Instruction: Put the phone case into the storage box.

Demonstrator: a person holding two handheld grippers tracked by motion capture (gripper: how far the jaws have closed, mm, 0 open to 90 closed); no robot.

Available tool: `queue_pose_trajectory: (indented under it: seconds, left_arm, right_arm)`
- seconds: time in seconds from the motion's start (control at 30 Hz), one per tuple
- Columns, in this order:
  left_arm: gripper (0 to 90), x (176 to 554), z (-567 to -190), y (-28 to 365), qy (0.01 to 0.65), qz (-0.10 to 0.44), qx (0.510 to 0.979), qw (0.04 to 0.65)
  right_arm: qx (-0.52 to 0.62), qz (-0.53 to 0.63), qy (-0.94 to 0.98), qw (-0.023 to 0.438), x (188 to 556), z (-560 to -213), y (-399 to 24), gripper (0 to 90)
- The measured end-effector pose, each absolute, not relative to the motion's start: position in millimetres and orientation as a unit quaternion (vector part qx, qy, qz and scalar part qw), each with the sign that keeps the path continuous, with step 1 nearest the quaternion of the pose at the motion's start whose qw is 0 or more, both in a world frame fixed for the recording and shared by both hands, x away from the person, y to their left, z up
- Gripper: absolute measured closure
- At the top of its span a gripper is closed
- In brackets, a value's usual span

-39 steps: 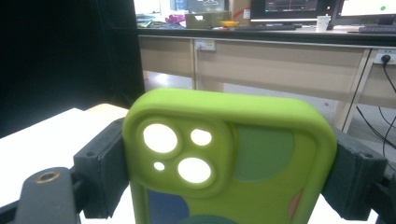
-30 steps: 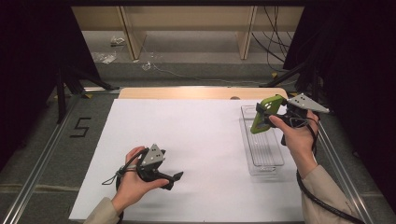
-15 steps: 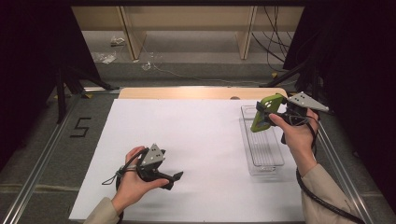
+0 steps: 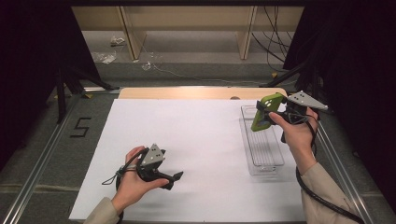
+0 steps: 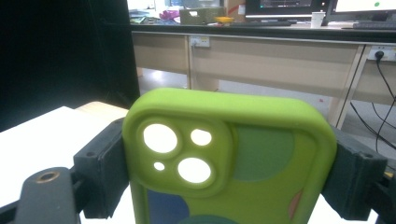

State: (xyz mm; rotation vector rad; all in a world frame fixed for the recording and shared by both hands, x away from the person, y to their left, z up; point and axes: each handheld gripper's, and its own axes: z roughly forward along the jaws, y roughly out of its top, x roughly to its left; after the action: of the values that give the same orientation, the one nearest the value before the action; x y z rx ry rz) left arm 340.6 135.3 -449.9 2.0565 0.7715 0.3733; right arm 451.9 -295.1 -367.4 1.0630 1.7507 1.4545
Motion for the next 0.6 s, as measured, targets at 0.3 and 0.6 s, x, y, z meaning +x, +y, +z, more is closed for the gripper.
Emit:
queue_pose_trajectory:
  seconds: [0.3,0.6]
  left_arm:
    - [0.3,340.9,-449.7,135.4,0.311,0.151,0.829,0.441]
    - [0.3,341.1,-449.8,135.6,0.312,0.152,0.827,0.442]
  right_arm:
    - [0.404,0.549,0.663,0.308,454.5,-368.2,-294.7,16.6]
    - [0.406,0.547,0.664,0.309,457.0,-369.5,-294.9,16.6]
